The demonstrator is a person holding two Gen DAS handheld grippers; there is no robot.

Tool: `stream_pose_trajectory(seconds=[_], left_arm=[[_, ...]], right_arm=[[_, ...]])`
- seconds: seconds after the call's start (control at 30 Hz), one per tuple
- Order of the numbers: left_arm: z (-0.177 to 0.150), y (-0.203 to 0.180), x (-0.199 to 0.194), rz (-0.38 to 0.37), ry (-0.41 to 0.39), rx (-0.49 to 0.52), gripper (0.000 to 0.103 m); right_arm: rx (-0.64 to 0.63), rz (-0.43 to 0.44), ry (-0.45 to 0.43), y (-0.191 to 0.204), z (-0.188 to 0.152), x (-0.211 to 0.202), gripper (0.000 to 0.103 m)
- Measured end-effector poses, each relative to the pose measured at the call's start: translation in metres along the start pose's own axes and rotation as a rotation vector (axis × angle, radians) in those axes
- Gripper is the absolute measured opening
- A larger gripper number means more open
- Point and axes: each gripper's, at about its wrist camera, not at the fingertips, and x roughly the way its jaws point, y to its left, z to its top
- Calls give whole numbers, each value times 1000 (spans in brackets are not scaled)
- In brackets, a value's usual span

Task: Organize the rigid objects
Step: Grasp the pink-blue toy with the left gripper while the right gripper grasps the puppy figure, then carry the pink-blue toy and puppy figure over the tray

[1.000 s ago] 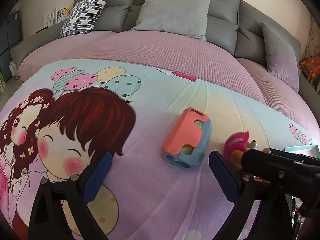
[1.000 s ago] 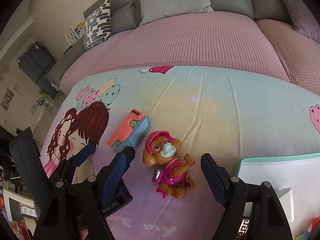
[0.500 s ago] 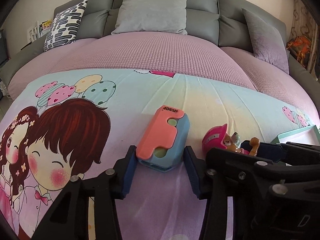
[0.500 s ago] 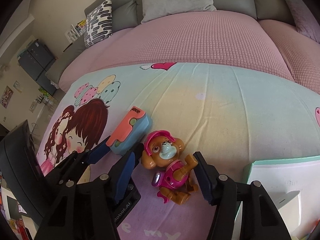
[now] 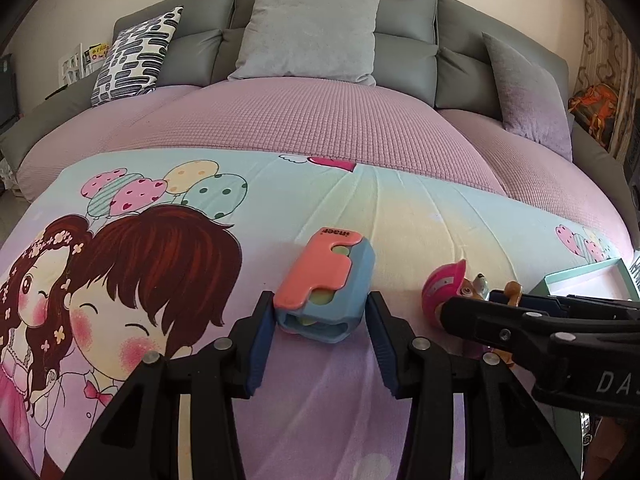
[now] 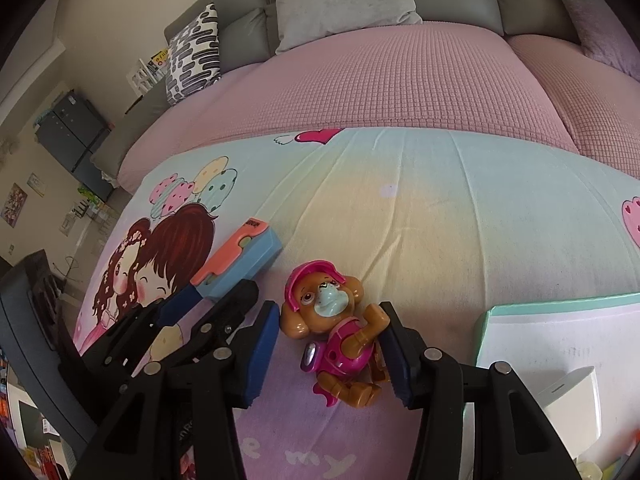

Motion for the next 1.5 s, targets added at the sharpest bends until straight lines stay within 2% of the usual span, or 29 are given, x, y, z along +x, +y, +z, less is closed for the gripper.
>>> stream_pose_trajectory(seconds=[0.23,0.57,0.73,0.9,1.0,1.17,1.2,1.23,1.37,1.5], left_arm=[[-1,13,-13,22,-16,-21,47],[-9,18,-37,39,61,-29,47],[-20,8,-59,34,66,1,46],[-30,-2,-73,17,94,-15,46],[-29,-8,-86,14,78,-7,42],[-25,-17,-106,9,42,16,37],[-24,-17,-110,9,34,17,21],[-22,-18,-112,7,26,13,18],[-19,-22,-116,12,0,24,17],[-22,-28,-105,35,32,49,17]], right_arm=[[51,32,-70,1,-10,-33,53],[44,-62,-133,19,-43,-81,53],[50,-95,-156,24,-61,-100,53],[87,-133,-198,19,-85,-121,53],[134,-182,-227,10,-100,-134,53],[219,-181,-263,-11,-115,-153,53],[226,-193,-270,-15,-117,-156,53],[232,-202,-277,-18,-119,-159,53],[265,-198,-273,-32,-123,-159,53],[287,-186,-275,-40,-124,-159,53]])
